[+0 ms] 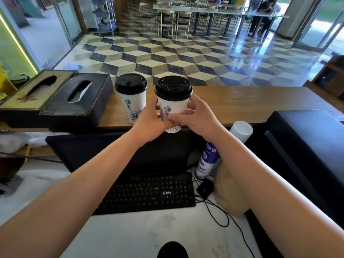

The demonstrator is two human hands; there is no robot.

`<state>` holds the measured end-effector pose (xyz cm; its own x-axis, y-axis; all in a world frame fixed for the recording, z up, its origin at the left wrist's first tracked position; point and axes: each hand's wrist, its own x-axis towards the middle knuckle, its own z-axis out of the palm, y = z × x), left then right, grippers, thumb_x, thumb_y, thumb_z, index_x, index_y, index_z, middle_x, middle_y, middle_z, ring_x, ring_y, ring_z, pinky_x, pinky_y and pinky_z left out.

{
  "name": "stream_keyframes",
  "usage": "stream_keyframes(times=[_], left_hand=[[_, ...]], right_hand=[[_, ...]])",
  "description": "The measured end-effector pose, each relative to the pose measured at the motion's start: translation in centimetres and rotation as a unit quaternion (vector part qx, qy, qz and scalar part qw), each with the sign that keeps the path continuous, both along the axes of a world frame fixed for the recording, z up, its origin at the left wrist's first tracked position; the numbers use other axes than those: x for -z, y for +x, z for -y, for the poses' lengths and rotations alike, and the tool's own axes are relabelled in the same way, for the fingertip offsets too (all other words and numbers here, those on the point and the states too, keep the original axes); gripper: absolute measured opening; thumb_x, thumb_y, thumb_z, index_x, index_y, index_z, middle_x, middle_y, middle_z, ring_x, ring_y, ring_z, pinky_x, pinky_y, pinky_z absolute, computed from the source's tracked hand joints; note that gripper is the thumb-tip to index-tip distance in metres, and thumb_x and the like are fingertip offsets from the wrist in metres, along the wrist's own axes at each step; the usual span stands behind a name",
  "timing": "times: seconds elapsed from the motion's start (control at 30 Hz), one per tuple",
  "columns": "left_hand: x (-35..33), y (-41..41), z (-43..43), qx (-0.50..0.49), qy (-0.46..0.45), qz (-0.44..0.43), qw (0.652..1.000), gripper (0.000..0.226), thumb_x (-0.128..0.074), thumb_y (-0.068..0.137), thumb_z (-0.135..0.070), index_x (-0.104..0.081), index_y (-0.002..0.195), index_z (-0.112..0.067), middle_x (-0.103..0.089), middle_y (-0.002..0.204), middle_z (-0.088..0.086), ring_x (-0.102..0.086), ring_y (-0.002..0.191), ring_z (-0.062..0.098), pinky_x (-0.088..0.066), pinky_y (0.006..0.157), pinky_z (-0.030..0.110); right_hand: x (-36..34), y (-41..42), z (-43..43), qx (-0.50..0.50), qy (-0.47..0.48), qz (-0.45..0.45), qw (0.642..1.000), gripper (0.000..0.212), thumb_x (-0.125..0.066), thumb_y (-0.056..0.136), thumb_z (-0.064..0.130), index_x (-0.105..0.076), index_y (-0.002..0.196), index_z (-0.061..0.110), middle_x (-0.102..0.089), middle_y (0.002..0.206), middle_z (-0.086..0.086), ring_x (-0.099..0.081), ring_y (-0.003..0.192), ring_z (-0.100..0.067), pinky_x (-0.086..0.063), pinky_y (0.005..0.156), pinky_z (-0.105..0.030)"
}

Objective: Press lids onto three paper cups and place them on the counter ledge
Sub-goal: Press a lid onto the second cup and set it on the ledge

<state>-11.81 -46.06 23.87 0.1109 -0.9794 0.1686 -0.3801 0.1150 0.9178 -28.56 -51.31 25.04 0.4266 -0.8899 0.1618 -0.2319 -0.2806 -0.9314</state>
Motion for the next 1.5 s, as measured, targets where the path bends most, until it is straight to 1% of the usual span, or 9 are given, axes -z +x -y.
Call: stream_keyframes(times=[0.57, 0.8, 0.93, 1.07, 1.13, 1.2, 1.3, 1.37, 1.5], left_hand=[[2.7, -1.0, 6.5, -0.019, 0.035, -0.020, 0.999, 0.064, -0.083, 0.078, -0.018, -0.051, 0.133, -0.022, -0.063, 0.129, -0.005, -0.063, 0.109, 0.010, -0.054, 0.088, 0.030], [3.0, -1.0, 6.0, -0.018, 0.029, -0.021, 0.999, 0.065, -0.081, 0.080, -0.009, -0.049, 0.134, -0.026, -0.062, 0.128, -0.008, -0.063, 0.108, 0.005, -0.056, 0.081, 0.019], [2.9, -1.1, 5.3, -0.057, 0.027, -0.014, 0.998, 0.076, -0.082, 0.080, -0.011, -0.043, 0.144, -0.022, -0.052, 0.127, -0.021, -0.060, 0.111, 0.004, -0.052, 0.079, 0.012], [3.0, -0.9, 3.8, -0.111, 0.041, 0.033, 0.992, 0.098, -0.085, 0.078, -0.030, -0.027, 0.157, -0.019, -0.040, 0.155, 0.000, -0.048, 0.133, 0.019, -0.045, 0.109, 0.040], [2.7, -1.1, 2.5, -0.122, 0.053, 0.044, 0.990, 0.099, -0.084, 0.078, -0.032, -0.025, 0.157, -0.018, -0.038, 0.157, 0.005, -0.046, 0.137, 0.023, -0.042, 0.113, 0.045], [2.1, -1.4, 0.8, -0.114, 0.053, 0.052, 0.991, 0.093, -0.083, 0.079, -0.030, -0.031, 0.154, -0.018, -0.045, 0.152, 0.003, -0.049, 0.135, 0.020, -0.045, 0.110, 0.042], [1.1, -1.8, -2.3, -0.065, 0.043, 0.092, 0.993, 0.074, -0.081, 0.081, -0.026, -0.046, 0.146, -0.022, -0.056, 0.141, -0.004, -0.057, 0.124, 0.014, -0.047, 0.093, 0.022], [0.6, -1.7, -4.8, -0.032, 0.038, 0.119, 0.992, 0.066, -0.081, 0.082, -0.024, -0.052, 0.141, -0.025, -0.060, 0.135, -0.007, -0.061, 0.114, 0.011, -0.047, 0.084, 0.014], [0.8, -1.1, -10.5, 0.040, 0.031, 0.174, 0.983, 0.051, -0.079, 0.084, -0.022, -0.060, 0.131, -0.027, -0.063, 0.126, -0.009, -0.064, 0.105, 0.007, -0.056, 0.089, 0.028]], right_hand=[[3.2, -0.3, 7.2, 0.008, 0.023, 0.005, 1.000, 0.064, -0.091, 0.070, 0.024, -0.062, 0.128, 0.024, -0.073, 0.120, 0.008, -0.068, 0.116, -0.014, -0.054, 0.102, -0.048], [4.1, 0.1, 6.7, 0.014, 0.021, 0.006, 1.000, 0.068, -0.090, 0.068, 0.035, -0.062, 0.129, 0.024, -0.070, 0.125, 0.010, -0.065, 0.120, -0.010, -0.053, 0.103, -0.044], [4.3, 0.2, 6.0, 0.036, 0.031, -0.007, 0.999, 0.076, -0.090, 0.066, 0.039, -0.060, 0.134, 0.027, -0.066, 0.132, 0.011, -0.062, 0.122, -0.009, -0.053, 0.104, -0.041], [3.8, 0.1, 4.2, 0.087, 0.061, -0.021, 0.994, 0.106, -0.092, 0.067, 0.038, -0.036, 0.155, 0.021, -0.051, 0.150, 0.011, -0.052, 0.136, -0.013, -0.049, 0.108, -0.038], [3.1, -0.2, 2.4, 0.136, 0.066, -0.025, 0.988, 0.110, -0.090, 0.074, 0.033, -0.023, 0.160, 0.020, -0.042, 0.157, 0.008, -0.045, 0.140, -0.012, -0.045, 0.109, -0.033], [2.6, -0.6, 0.2, 0.180, 0.060, -0.028, 0.981, 0.106, -0.086, 0.078, 0.034, -0.021, 0.161, 0.020, -0.044, 0.153, 0.006, -0.049, 0.135, -0.011, -0.047, 0.099, -0.026], [1.9, -1.2, -3.5, 0.197, 0.047, -0.036, 0.979, 0.090, -0.082, 0.083, 0.036, -0.032, 0.157, 0.021, -0.052, 0.144, 0.009, -0.058, 0.122, -0.008, -0.047, 0.078, -0.014], [1.7, -1.6, -6.3, 0.183, 0.032, -0.053, 0.981, 0.077, -0.081, 0.085, 0.033, -0.043, 0.151, 0.022, -0.057, 0.139, 0.011, -0.062, 0.115, -0.005, -0.051, 0.077, -0.015], [2.4, -2.5, -12.4, 0.135, 0.006, -0.122, 0.983, 0.054, -0.081, 0.084, 0.031, -0.061, 0.134, 0.025, -0.067, 0.121, 0.014, -0.068, 0.097, 0.000, -0.055, 0.083, -0.021]])
